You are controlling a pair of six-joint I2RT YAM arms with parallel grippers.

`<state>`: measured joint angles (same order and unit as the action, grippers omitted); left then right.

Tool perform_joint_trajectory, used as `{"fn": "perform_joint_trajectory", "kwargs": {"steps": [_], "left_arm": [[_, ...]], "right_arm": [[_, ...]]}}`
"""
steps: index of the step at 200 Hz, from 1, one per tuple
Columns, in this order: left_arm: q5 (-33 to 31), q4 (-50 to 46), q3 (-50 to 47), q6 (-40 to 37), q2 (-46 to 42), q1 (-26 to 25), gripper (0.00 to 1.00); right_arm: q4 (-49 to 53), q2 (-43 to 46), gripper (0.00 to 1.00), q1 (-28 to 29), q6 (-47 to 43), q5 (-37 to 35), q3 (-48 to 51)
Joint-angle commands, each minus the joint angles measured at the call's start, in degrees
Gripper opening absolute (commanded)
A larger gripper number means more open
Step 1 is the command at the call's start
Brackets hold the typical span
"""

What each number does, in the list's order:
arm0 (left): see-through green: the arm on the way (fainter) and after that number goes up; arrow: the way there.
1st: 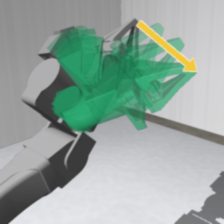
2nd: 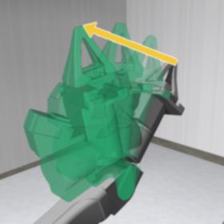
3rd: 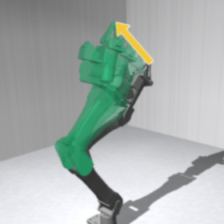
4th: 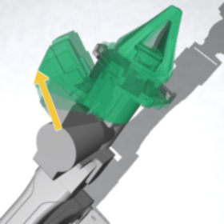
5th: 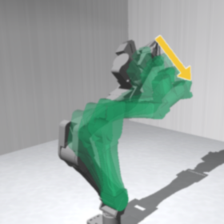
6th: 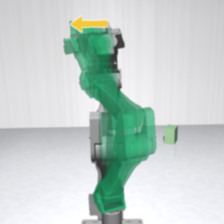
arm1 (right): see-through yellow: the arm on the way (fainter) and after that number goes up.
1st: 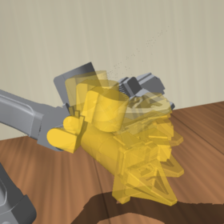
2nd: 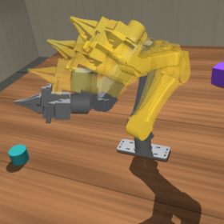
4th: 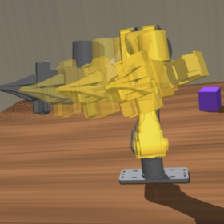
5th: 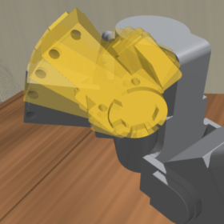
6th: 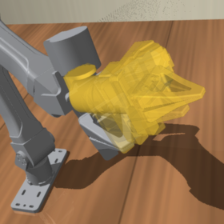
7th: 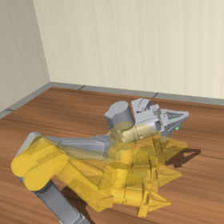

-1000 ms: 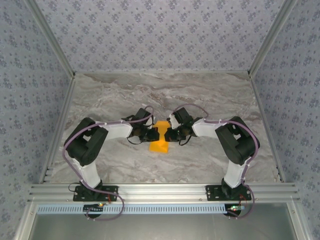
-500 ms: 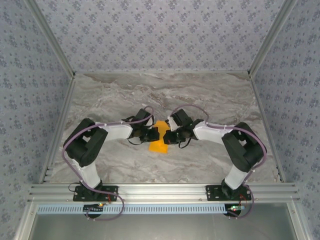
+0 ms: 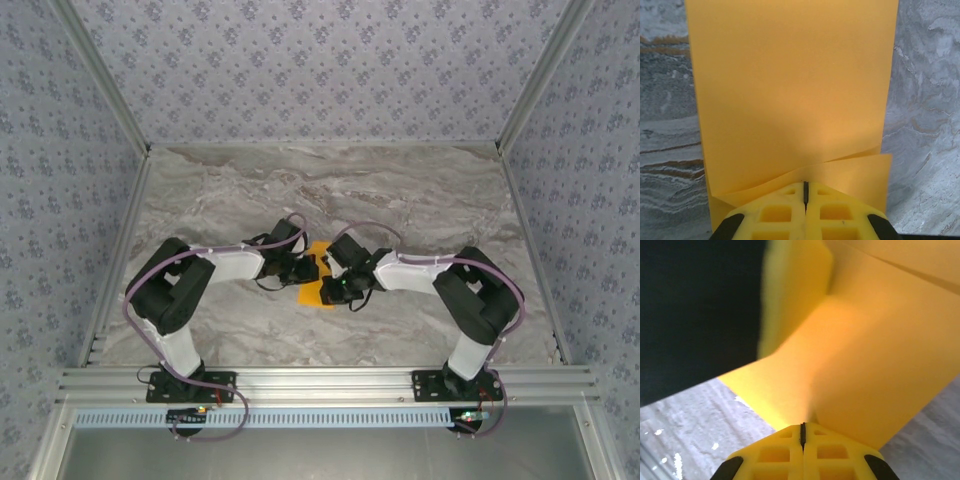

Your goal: Fold a paper plane with a square sheet of paper (pick it up from the middle)

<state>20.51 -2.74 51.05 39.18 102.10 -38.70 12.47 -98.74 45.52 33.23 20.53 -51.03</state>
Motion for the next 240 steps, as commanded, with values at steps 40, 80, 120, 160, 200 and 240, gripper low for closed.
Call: {"fn": "perform_joint_trajectory", "kwargs": {"steps": [40,80,120,160,200,240], "left_arm": [[-4.1,-5.5,-3.2,0.8,3.6,-0.8,0.0],[-4.1,-5.6,-3.2,0.8,3.8,-0.8,0.0],[-4.6,-5.8,-3.4,0.9,4.3,-0.8,0.0],[-5.2,-6.0,-3.6,1.2,4.9,-0.8,0.0],[-5.3,-6.0,-3.6,1.2,5.6,-0.8,0.0],[-4.7,-5.4,-3.7,1.3,5.4,-0.8,0.0]], "right_arm": [[2.2,-0.6,0.0,-0.4,1.1,-1.4,1.0],[-1.1,-1.5,0.0,-1.6,2.0,1.8,3.6],[-3.9,0.7,0.0,-3.4,2.4,5.1,6.2],[-7.1,2.3,0.0,-4.4,3.8,7.0,10.6],[-9.7,7.0,0.0,-4.7,4.8,8.2,16.6],[-10.1,11.6,0.0,-5.1,4.1,7.7,13.4]]}}
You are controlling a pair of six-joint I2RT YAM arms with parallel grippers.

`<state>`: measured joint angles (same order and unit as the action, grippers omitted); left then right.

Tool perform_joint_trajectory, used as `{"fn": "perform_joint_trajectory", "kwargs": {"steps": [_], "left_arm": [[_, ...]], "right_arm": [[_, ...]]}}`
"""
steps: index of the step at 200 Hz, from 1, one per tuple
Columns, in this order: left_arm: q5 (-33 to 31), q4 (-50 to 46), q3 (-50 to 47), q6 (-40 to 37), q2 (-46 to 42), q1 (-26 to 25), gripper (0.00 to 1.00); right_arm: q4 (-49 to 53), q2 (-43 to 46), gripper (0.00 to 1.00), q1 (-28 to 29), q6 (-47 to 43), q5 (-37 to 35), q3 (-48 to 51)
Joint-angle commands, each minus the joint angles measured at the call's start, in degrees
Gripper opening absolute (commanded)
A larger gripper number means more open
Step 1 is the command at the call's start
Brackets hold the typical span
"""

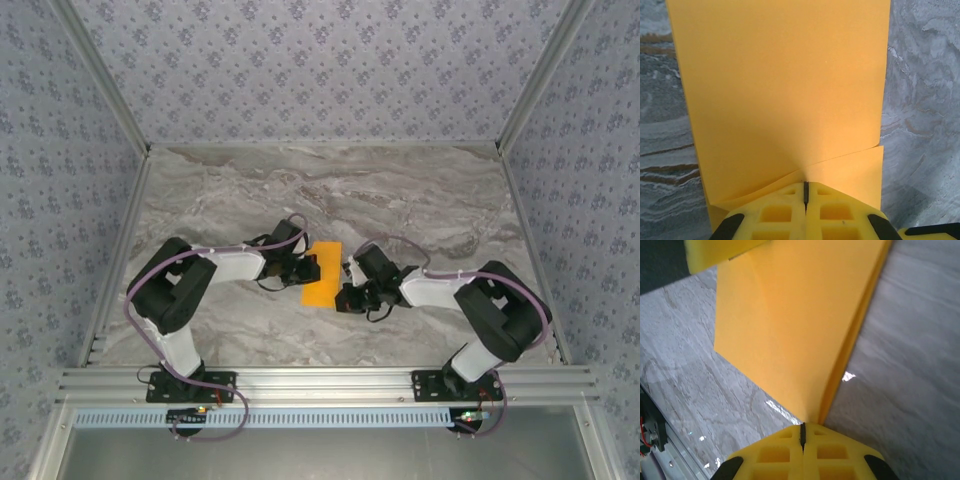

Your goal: Fold a paper plane with a square sheet of paper (pick it up from the middle)

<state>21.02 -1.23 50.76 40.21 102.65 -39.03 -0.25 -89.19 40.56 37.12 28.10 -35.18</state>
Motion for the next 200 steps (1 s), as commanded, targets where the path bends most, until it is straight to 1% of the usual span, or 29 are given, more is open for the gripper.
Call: {"fn": "perform_joint_trajectory", "kwargs": {"steps": [1,18,47,71,102,130,133,147,200], "left_arm": [[-5.1,-6.9,-3.4,0.2,4.9,-0.4,0.0],[-5.0,-6.7,-3.3,0.4,4.9,-0.5,0.0],[-5.1,-6.7,-3.1,0.7,4.9,-0.4,0.0],[-5.0,-6.7,-3.1,0.8,4.9,-0.4,0.0],[-5.2,-6.8,-3.1,0.9,5.1,-0.4,0.0],[-6.2,-7.6,-3.2,1.3,5.3,-0.5,0.0],[-6.4,-7.7,-3.2,1.4,5.3,-0.4,0.0],[-7.4,-8.6,-3.1,1.7,5.5,-0.5,0.0],[-8.0,-8.9,-3.2,2.1,5.5,-0.4,0.0]], "right_arm": [[2.7,2.0,0.0,-0.1,0.2,0.1,-2.6],[2.1,0.0,0.0,0.1,-0.3,-0.7,-6.0],[1.1,-5.9,0.0,0.0,-0.4,-2.5,-10.3],[0.3,-9.0,0.0,-0.3,-0.4,-3.1,-11.8],[1.7,-10.3,0.0,-0.3,-0.6,-4.0,-11.5],[3.4,-10.2,0.0,-0.3,-0.6,-2.5,-8.9],[3.7,-10.1,0.0,-0.3,-2.4,-2.3,-8.5],[5.4,-9.1,0.0,-0.3,-3.7,-1.0,-6.7],[12.4,-1.7,0.0,-0.2,-7.6,2.7,0.1]]}}
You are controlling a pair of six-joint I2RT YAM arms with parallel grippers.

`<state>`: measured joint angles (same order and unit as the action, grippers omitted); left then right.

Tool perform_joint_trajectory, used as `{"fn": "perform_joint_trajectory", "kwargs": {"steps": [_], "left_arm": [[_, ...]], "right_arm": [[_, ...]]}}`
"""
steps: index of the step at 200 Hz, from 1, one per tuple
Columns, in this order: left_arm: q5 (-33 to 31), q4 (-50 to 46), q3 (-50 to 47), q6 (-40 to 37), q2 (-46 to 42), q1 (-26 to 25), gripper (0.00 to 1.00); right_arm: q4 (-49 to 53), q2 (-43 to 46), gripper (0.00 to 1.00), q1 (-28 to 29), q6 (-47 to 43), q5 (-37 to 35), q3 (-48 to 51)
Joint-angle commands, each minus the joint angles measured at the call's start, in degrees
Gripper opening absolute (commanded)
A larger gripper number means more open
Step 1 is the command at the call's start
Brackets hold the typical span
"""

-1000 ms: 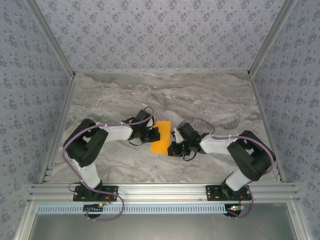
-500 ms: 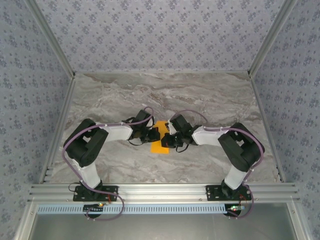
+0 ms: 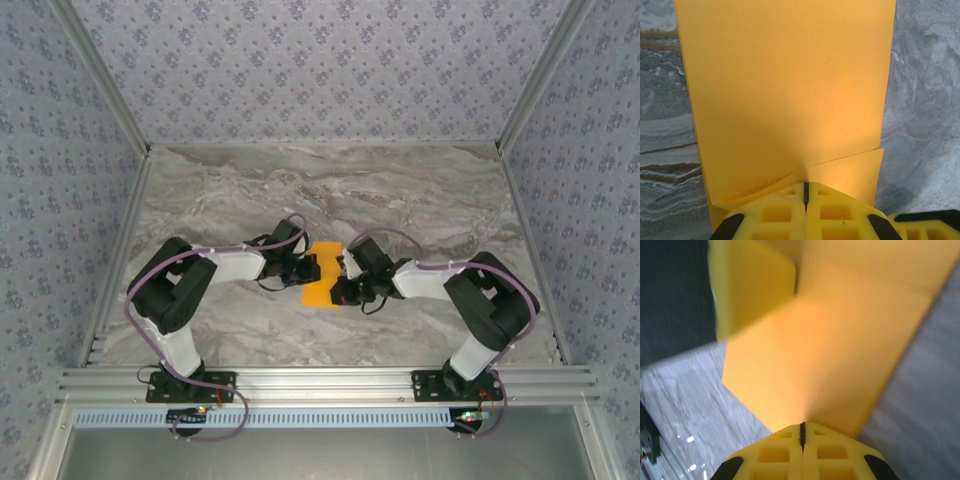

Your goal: Fold a paper plane with a square sheet of paper (pick it up from the middle)

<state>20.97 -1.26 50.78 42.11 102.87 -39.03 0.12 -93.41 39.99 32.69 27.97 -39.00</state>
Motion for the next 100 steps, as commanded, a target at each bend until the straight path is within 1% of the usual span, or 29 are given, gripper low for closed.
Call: {"fn": "perform_joint_trajectory", "kwargs": {"steps": [1,28,51,77,100], "left_arm": [[-7.9,-8.9,-3.2,0.1,5.2,-0.4,0.0],[-7.1,-8.5,-2.8,-0.4,5.1,-0.4,0.0],[-5.8,-8.1,-2.0,-1.0,4.7,-0.4,0.0],[-5.2,-8.1,-1.0,-1.7,4.1,-0.5,0.0],[-5.0,-7.9,-0.8,-2.4,3.5,-0.6,0.0]], "right_arm": [[12.2,2.7,0.0,0.4,-3.2,2.8,3.9],[14.9,6.5,0.0,-0.3,-3.6,0.3,2.5],[12.1,8.1,0.0,-0.8,-1.5,-2.3,-0.3],[6.7,4.8,0.0,-0.8,1.3,-3.0,-3.4],[4.8,0.2,0.0,-0.6,2.4,-3.5,-5.8]]}}
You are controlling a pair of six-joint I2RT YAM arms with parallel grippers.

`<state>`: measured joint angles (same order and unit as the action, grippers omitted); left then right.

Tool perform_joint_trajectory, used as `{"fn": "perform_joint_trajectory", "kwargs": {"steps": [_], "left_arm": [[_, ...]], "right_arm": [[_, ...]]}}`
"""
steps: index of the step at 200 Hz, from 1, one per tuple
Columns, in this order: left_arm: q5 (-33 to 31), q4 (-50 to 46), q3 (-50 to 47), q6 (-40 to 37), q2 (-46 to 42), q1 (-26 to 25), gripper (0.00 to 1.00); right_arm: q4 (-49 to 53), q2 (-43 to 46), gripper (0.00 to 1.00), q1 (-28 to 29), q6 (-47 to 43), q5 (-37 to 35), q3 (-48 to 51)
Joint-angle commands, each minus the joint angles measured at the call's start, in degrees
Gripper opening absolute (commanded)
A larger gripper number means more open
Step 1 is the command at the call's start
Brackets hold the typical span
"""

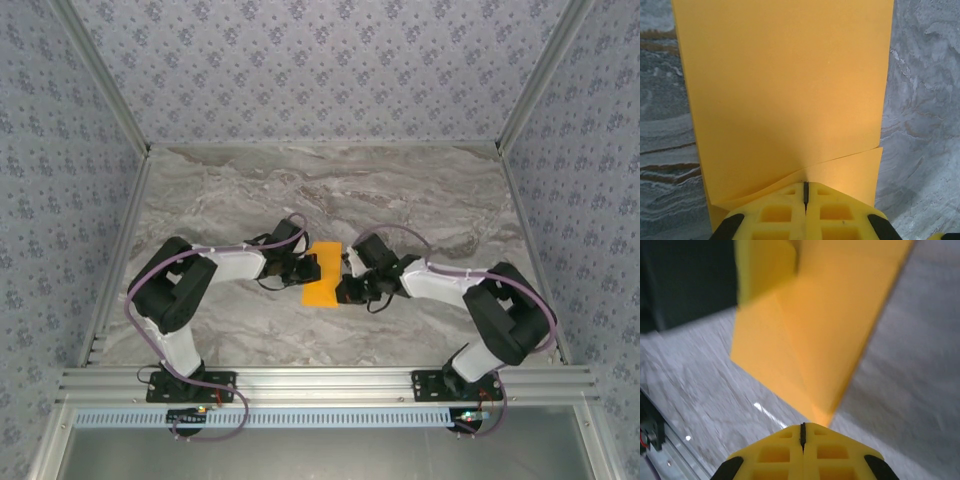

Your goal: Fold a paper plane with a square sheet of paper (pick it up from the middle)

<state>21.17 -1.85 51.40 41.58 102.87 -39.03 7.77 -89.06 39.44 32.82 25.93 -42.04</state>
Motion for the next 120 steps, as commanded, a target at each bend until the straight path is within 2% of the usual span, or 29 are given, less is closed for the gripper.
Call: {"fn": "perform_joint_trajectory", "kwargs": {"steps": [1,54,83,120], "left_arm": [[-5.2,-7.3,-1.4,-1.9,3.5,-0.6,0.0],[-2.9,-6.0,0.2,-3.8,1.3,-0.9,0.0],[0.2,-3.0,0.2,-3.9,-3.4,-1.8,0.0],[-1.1,-0.2,-2.4,-1.6,-6.7,-4.7,0.0]], "right_arm": [[-2.8,-4.3,0.0,-0.1,2.3,-1.5,-2.8],[-1.0,-8.0,0.0,0.1,2.3,-3.3,-2.0],[0.7,-8.3,0.0,0.3,2.1,-4.7,-1.1],[0.9,-8.7,0.0,0.6,2.4,-5.1,-0.9]]}}
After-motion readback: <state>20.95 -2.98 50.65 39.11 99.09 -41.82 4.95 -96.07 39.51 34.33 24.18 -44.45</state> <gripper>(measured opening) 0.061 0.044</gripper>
